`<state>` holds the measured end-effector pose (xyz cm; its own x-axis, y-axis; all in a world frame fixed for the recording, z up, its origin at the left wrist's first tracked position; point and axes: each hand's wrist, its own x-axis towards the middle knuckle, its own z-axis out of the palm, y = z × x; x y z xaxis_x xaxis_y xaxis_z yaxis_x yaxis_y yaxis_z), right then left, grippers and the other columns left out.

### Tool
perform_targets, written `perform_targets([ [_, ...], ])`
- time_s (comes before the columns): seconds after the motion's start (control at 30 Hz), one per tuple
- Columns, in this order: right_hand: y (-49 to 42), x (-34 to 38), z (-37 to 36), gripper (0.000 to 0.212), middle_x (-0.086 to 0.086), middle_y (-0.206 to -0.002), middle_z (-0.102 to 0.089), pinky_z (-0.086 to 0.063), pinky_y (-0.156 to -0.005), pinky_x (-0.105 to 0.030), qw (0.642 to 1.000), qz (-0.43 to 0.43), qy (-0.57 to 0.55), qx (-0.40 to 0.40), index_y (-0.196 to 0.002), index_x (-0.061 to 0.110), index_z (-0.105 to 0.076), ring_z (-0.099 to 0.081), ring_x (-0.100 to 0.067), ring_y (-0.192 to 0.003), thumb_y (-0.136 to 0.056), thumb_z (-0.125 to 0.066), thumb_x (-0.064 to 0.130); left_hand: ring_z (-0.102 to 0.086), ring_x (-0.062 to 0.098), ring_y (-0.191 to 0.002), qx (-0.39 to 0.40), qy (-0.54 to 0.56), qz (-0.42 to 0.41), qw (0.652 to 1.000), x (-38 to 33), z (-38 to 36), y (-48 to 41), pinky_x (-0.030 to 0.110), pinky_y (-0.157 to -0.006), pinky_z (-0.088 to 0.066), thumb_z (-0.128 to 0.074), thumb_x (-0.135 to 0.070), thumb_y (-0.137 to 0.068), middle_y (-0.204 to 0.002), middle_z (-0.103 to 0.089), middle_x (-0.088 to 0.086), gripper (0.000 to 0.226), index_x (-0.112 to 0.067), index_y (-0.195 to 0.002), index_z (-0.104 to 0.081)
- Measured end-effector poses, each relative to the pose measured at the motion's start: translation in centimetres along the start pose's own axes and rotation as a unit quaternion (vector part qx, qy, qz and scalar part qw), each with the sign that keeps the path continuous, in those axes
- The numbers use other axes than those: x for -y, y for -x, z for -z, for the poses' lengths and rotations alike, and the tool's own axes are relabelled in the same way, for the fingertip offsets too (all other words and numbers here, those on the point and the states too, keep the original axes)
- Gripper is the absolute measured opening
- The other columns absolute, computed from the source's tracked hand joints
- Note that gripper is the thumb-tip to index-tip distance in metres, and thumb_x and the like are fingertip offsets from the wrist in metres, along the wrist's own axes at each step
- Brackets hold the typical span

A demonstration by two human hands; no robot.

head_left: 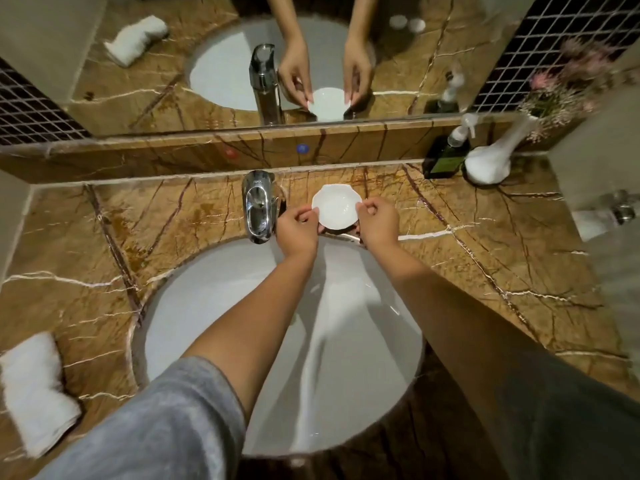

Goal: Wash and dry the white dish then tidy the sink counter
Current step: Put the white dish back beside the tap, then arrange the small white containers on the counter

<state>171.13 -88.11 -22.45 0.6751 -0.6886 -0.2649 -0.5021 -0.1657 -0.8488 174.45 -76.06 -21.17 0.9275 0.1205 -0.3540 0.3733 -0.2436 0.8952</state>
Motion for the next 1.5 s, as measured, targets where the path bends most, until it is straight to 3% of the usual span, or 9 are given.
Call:
perform_targets([
  [0.1, -1.2, 0.0, -0.3, 0.018, -0.017, -0.089, -0.070, -0.055, -0.076, -0.039, 1.000, -0.005, 0.013, 0.012, -0.090, 0.005, -0.067, -0.066, -0.036, -0.082, -0.092, -0.055, 0.018, -0.064, 0.019, -0.061, -0.013, -0.015, 0.004, 1.000, -0.1, -0.8, -0.8, 0.012, -0.049, -0.053, -0.063, -0.009, -0.090, -0.092, -0.073, 0.019, 0.019, 0.001, -0.106, -0.067],
  [0.27, -1.9, 0.2, -0.3, 0.019, -0.013, -0.091, -0.071, -0.048, -0.072, -0.030, 0.999, -0.001, 0.038, 0.011, -0.092, 0.006, -0.069, -0.065, -0.030, -0.083, -0.092, -0.056, 0.020, -0.067, 0.021, -0.063, -0.024, -0.027, 0.023, 0.999, -0.2, -1.6, -1.5, 0.038, -0.073, -0.062, -0.064, -0.010, -0.088, -0.090, -0.074, 0.016, 0.019, -0.002, -0.105, -0.069],
  [0.47, -2.0, 0.0, 0.2, 0.019, -0.012, -0.088, -0.073, -0.056, -0.076, -0.036, 1.000, -0.009, 0.013, 0.011, -0.092, 0.009, -0.070, -0.068, -0.030, -0.081, -0.089, -0.062, 0.026, -0.067, 0.019, -0.063, -0.026, -0.019, 0.022, 0.999, -0.4, -1.8, -1.3, 0.039, -0.074, -0.062, -0.064, -0.014, -0.089, -0.086, -0.069, 0.005, 0.020, -0.004, -0.105, -0.069],
  [0.73, 0.9, -0.7, 3.0, 0.010, -0.006, -0.102, -0.070, -0.050, -0.082, -0.032, 0.999, -0.019, -0.025, -0.042, -0.095, 0.011, -0.068, -0.059, -0.020, -0.088, -0.087, -0.065, 0.017, -0.064, 0.028, -0.093, 0.000, -0.101, -0.040, 0.994, -0.7, -0.4, 1.6, 0.036, -0.082, -0.052, -0.049, -0.016, -0.092, -0.103, -0.069, 0.008, 0.015, -0.017, -0.098, -0.063],
  [0.93, 5.8, -4.0, 7.9, 0.011, 0.001, -0.074, -0.062, -0.048, -0.071, -0.031, 0.999, -0.005, 0.015, -0.030, -0.096, 0.017, -0.066, -0.061, -0.023, -0.074, -0.086, -0.063, 0.014, -0.062, 0.032, -0.091, 0.103, -0.181, -0.126, 0.970, -0.6, -1.0, 6.0, 0.035, -0.075, -0.049, -0.050, -0.018, -0.091, -0.095, -0.069, 0.013, 0.020, -0.008, -0.095, -0.066],
  [1.03, 8.2, -6.3, 11.4, 0.014, -0.003, -0.074, -0.064, -0.050, -0.070, -0.033, 0.997, -0.014, 0.043, -0.066, -0.094, 0.017, -0.067, -0.061, -0.024, -0.073, -0.083, -0.061, 0.011, -0.062, 0.029, -0.086, 0.182, -0.217, -0.193, 0.940, -0.3, -2.0, 8.9, 0.036, -0.074, -0.050, -0.052, -0.021, -0.090, -0.087, -0.067, 0.008, 0.018, -0.010, -0.092, -0.066],
  [1.23, 13.3, -11.8, 18.6, 0.021, -0.012, -0.108, -0.063, -0.051, -0.081, -0.036, 0.976, -0.025, 0.136, -0.169, -0.100, 0.016, -0.069, -0.060, -0.032, -0.099, -0.082, -0.062, 0.010, -0.063, 0.021, -0.081, 0.296, -0.325, -0.315, 0.841, 1.1, -4.6, 14.6, 0.035, -0.065, -0.051, -0.051, -0.031, -0.089, -0.088, -0.070, 0.000, 0.016, -0.020, -0.091, -0.063],
  [1.4, 16.8, -15.0, 21.5, 0.024, -0.011, -0.114, -0.060, -0.049, -0.086, -0.034, 0.973, -0.025, 0.162, -0.162, -0.105, 0.014, -0.070, -0.058, -0.030, -0.106, -0.081, -0.069, 0.014, -0.062, 0.019, -0.085, 0.383, -0.389, -0.383, 0.745, 3.0, -6.2, 18.5, 0.032, -0.065, -0.052, -0.053, -0.033, -0.087, -0.092, -0.068, -0.002, 0.017, -0.023, -0.096, -0.063],
  [1.5, 18.0, -15.9, 21.7, 0.025, -0.012, -0.112, -0.060, -0.044, -0.083, -0.030, 0.974, -0.015, 0.166, -0.155, -0.104, 0.012, -0.070, -0.056, -0.031, -0.106, -0.079, -0.072, 0.016, -0.062, 0.022, -0.088, 0.406, -0.405, -0.398, 0.716, 4.0, -6.6, 20.0, 0.034, -0.067, -0.053, -0.053, -0.032, -0.087, -0.096, -0.067, 0.001, 0.019, -0.020, -0.097, -0.063],
])
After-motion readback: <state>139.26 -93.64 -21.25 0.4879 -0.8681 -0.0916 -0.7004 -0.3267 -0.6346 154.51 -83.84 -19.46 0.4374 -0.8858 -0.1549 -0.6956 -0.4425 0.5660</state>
